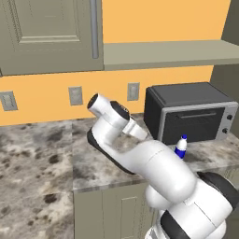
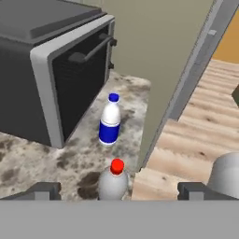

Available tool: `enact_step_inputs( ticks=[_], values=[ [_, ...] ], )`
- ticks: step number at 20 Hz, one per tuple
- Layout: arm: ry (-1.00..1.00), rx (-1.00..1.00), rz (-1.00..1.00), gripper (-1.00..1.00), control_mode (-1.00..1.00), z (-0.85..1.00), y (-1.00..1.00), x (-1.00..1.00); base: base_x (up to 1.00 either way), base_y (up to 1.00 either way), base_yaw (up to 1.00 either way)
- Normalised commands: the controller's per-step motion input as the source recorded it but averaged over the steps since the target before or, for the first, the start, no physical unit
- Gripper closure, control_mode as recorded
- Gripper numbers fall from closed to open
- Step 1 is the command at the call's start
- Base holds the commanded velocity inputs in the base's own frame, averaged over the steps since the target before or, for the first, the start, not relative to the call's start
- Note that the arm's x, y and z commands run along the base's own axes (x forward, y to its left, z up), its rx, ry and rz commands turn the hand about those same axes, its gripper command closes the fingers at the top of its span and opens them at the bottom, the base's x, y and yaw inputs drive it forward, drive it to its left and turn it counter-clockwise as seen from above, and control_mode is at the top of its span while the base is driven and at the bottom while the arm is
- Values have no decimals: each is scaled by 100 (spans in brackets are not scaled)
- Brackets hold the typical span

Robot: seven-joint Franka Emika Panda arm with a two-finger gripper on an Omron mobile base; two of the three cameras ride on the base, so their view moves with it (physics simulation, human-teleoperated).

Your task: Take the bottled waters from the counter and place them in the freezer to freeze. Close the freezer door after placing the bottles.

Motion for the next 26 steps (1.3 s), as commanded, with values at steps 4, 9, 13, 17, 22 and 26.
enact_step_inputs(
  ticks=[4, 9, 13, 17, 22, 26],
  values=[
    [-28, 2, -46, -100, -100, -3, 19, -54, 0, 0, 0],
    [-9, 0, -33, -100, -100, -34, -8, -11, 0, 0, 0],
    [-6, 0, -6, -100, -100, -46, -7, 0, 0, 0, 0],
    [-5, 0, 2, -100, -100, -14, -3, -5, 0, 0, 0],
    [0, 0, 5, -100, -100, -33, -2, 0, 0, 0, 0],
    [0, 0, 7, -100, -100, -48, 0, 0, 0, 0, 0]
  ],
)
